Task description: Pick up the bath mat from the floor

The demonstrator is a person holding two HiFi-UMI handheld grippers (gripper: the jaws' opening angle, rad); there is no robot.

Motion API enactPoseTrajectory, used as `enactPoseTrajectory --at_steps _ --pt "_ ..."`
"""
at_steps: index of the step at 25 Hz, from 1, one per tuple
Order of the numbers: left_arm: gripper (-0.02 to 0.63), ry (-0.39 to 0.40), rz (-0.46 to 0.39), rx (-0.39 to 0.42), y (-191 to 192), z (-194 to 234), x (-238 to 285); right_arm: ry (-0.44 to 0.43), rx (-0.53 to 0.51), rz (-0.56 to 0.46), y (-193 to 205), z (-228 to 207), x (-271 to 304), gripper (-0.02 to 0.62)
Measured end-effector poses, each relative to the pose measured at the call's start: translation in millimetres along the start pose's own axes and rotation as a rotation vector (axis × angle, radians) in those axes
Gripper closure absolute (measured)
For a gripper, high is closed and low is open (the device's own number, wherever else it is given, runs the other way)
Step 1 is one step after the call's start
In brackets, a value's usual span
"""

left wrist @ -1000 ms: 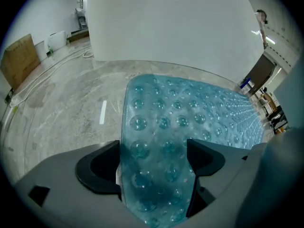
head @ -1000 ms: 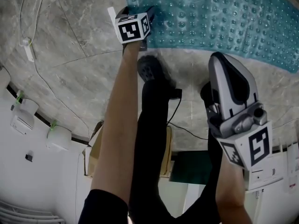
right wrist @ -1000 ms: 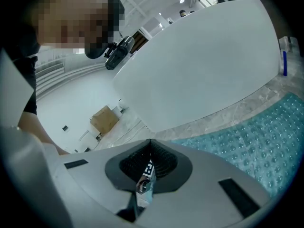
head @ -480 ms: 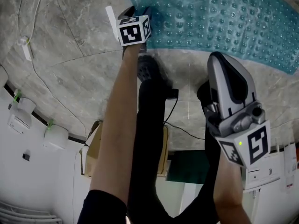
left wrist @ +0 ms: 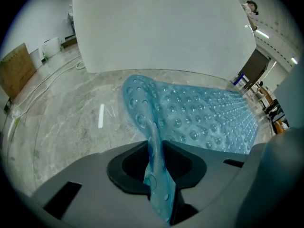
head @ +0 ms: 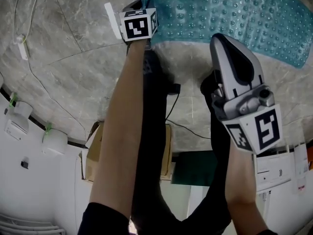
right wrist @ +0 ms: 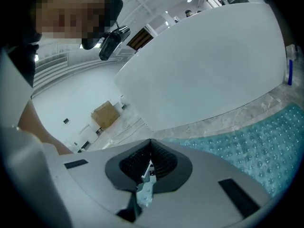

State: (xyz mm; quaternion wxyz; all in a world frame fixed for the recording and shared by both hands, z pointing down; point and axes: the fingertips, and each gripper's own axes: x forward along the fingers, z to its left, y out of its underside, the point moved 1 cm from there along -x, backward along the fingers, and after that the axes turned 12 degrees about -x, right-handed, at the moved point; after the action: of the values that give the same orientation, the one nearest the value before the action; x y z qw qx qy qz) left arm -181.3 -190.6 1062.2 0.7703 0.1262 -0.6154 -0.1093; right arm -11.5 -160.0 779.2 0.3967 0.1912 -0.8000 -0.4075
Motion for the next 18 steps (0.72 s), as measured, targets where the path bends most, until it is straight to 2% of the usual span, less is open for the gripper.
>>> enactPoseTrajectory --at_steps 3,6,10,18 --pt "0.53 0.027 -0.009 0.006 -2.6 -14.9 -20.3 -0.008 -0.051 0.018 3.8 2.2 -13.3 0.583" --pt "0.543 0.07 -0.017 -0.022 -8.0 -32.7 -45.7 -0.003 -0.112 0.04 4.8 0.6 -35.6 0.583" --pt "0.551 0.124 -0.01 0.02 -14.2 -63.2 -82.8 0.071 -0.091 0.057 -2.8 -2.7 -71.3 0.583" --pt "0.558 0.226 0.027 -0.001 -41.4 -147.1 -174.8 0.185 -0.049 0.018 -87.4 -1.2 -154.3 0.583"
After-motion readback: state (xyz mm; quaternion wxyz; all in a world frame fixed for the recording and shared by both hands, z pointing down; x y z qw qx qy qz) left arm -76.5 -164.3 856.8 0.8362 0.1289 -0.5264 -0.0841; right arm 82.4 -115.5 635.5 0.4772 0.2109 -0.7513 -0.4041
